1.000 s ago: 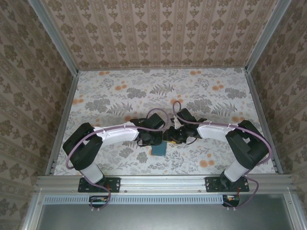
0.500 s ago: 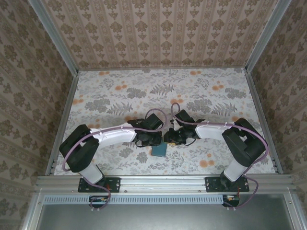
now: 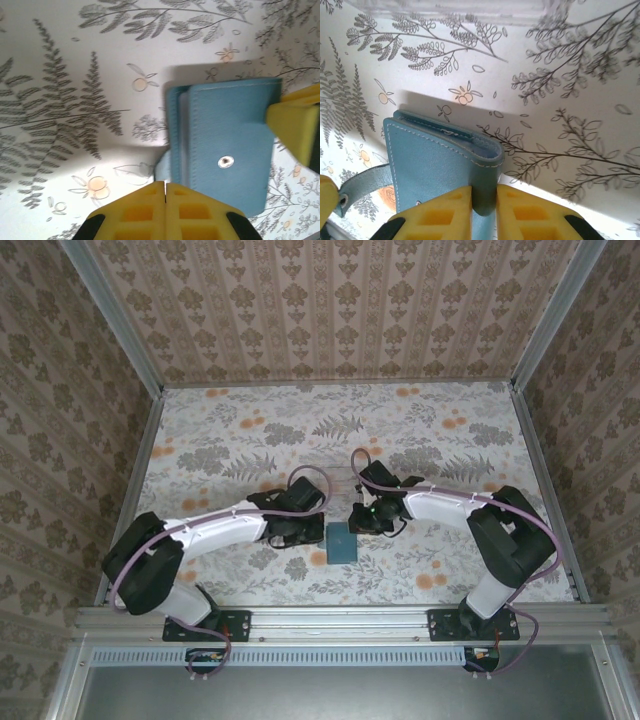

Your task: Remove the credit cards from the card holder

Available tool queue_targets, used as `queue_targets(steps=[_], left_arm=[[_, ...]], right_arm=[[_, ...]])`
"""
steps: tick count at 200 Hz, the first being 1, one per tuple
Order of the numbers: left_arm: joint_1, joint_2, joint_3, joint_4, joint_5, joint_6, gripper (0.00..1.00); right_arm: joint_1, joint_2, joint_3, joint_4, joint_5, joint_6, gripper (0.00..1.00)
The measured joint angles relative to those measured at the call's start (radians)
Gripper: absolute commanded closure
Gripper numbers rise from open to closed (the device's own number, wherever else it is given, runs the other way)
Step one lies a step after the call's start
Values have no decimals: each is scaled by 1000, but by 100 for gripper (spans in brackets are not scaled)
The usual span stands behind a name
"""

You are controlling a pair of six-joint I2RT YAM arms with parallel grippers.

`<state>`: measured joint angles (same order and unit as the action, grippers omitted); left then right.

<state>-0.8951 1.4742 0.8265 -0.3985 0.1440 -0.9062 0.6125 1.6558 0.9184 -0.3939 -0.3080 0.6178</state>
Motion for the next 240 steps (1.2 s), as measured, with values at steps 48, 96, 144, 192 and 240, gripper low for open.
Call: queue_targets(steps=[48,96,144,192,240], left_arm=[[24,-5,-59,40,49,0,73],[25,10,-60,59,66,4,81],[25,13,-67,71,67,16,92],[26,13,-129,138,81,13,95],[45,-7,-229,286,126,-30,96]], right_arm=[[-6,24,87,-100,29,-74,71],[-6,31,91,-149,37,-92,64],[15,31,116,-187,69,-75,45],[95,48,207,-261,167,-44,23],[164,137,300,-322,258,-20,3]])
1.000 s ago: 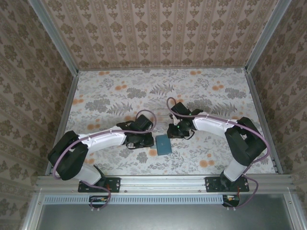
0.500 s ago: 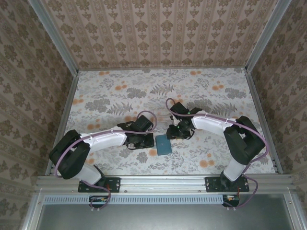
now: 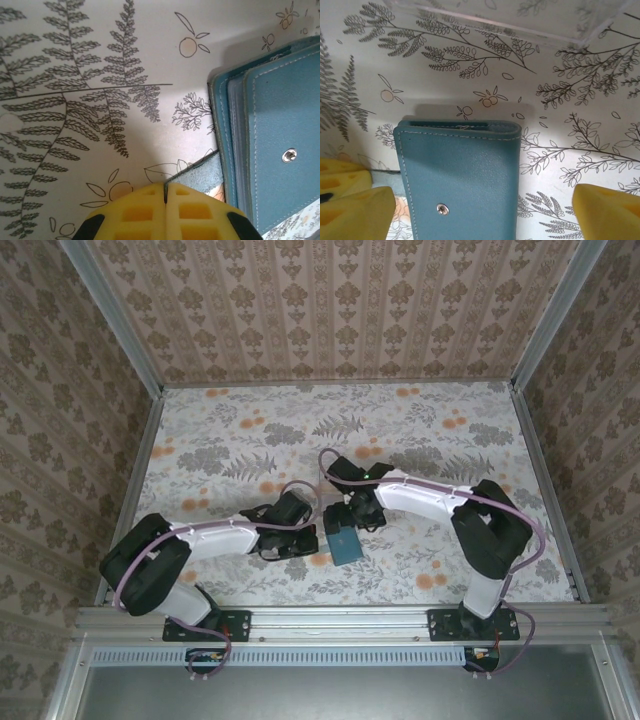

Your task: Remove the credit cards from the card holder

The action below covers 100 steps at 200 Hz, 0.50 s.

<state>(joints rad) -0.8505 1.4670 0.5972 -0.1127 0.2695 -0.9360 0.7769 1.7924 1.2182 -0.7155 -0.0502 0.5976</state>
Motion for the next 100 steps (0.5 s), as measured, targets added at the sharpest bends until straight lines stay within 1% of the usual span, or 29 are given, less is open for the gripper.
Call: queue_targets(steps=[35,100], left_arm=[[24,-21,-67,106,46,-38,96],[41,-23,-97,164,79,-50,96]], right_arm=[[38,53,43,-30,43,8,1],[53,106,68,-56,56,8,1]])
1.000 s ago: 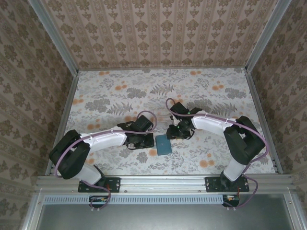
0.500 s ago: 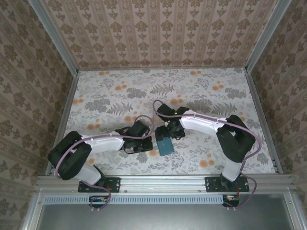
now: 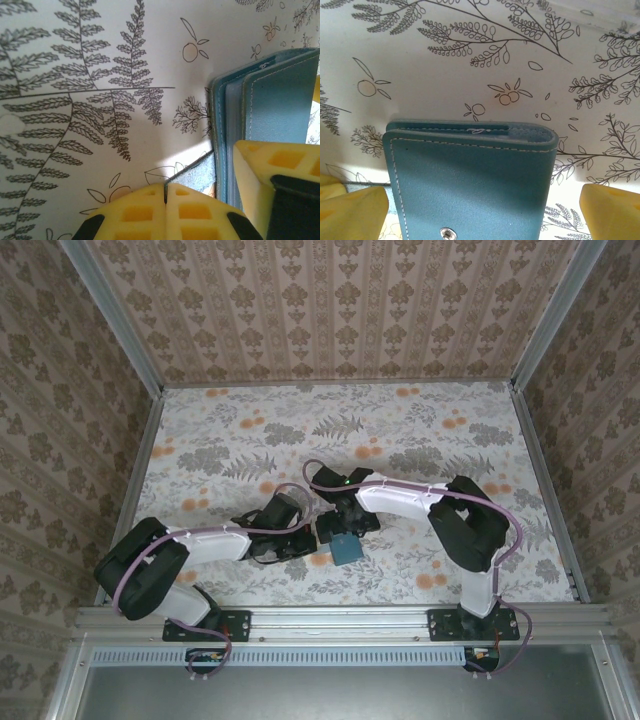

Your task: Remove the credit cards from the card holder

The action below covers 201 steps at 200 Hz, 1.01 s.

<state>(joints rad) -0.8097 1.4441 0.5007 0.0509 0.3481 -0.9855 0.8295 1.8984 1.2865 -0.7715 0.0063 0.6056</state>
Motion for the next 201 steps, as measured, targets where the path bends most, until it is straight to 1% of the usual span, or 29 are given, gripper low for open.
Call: queue_targets(steps=[61,124,201], left_arm=[[6,0,-3,6,9,-2,96],[10,0,-3,6,13,-2,96],[12,-3,-3,2,16,-2,96]], right_arm=[[1,12,9,-19,17,0,3],[1,12,11,-27,19,0,4],[3,-21,24,-52,25,-7,5]])
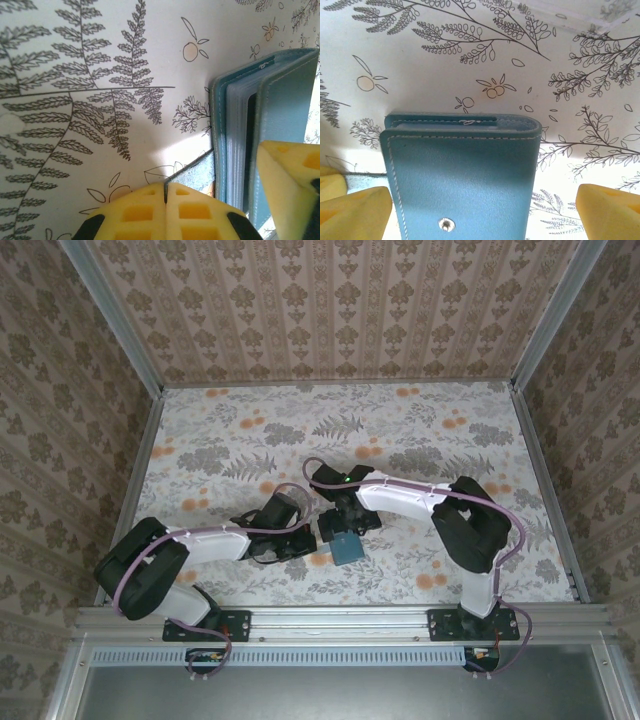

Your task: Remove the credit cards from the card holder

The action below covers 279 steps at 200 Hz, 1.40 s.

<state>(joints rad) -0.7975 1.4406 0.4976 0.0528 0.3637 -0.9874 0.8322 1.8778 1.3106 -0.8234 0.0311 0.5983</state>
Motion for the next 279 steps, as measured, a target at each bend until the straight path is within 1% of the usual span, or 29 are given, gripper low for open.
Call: queue_targets(steps=[38,72,105,146,197,264,279], left_arm=[[0,-1,0,-2,0,0,96],[0,-1,0,-3,-1,0,96],[0,-1,0,-3,-1,0,96],[0,-1,0,-3,-1,0,96],[0,-1,0,-3,0,0,96],[0,-1,0,-3,0,0,96],[0,-1,0,-3,0,0,96]], right_arm=[[0,-22,0,-16,1,-1,8],[0,-26,0,-14,2,-3,6],[0,-24,-5,11,-24,-5,3],[0,7,-10,42,-48,-9,5],[0,29,-12,41,-48,-18,13],[0,30,-14,41,-48,-19,20],[0,29,-14,41,-48,-19,21]])
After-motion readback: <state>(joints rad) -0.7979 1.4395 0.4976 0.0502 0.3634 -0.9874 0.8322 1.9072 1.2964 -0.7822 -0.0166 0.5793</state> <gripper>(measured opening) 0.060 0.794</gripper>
